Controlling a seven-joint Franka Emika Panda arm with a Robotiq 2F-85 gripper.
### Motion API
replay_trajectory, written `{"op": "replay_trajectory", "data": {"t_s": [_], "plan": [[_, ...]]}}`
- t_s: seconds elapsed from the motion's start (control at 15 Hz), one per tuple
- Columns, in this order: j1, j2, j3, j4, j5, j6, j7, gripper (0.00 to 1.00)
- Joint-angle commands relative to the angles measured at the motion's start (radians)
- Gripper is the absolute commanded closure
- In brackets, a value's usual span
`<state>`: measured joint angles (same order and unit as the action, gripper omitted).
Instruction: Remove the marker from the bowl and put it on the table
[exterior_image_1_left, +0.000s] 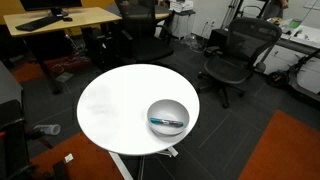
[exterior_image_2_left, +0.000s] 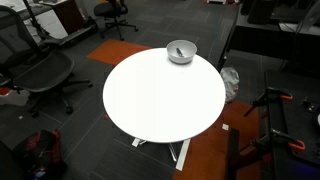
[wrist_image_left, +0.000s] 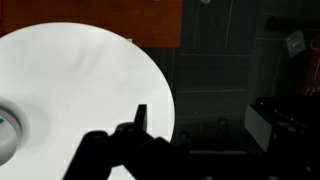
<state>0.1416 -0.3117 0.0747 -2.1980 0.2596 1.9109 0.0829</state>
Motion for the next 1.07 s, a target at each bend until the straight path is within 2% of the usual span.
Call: {"op": "replay_trajectory", "data": {"t_s": [0.0, 0.53, 1.0], "plan": [[-0.012, 0.0, 0.01, 0.002, 0.003, -0.004, -0.002, 0.0], [-0.019, 0.009, 0.011, 0.005, -0.006, 0.001, 0.017, 0.0], [-0.084, 0.059, -0.01, -0.001, -0.027, 0.021, 0.093, 0.0]]}}
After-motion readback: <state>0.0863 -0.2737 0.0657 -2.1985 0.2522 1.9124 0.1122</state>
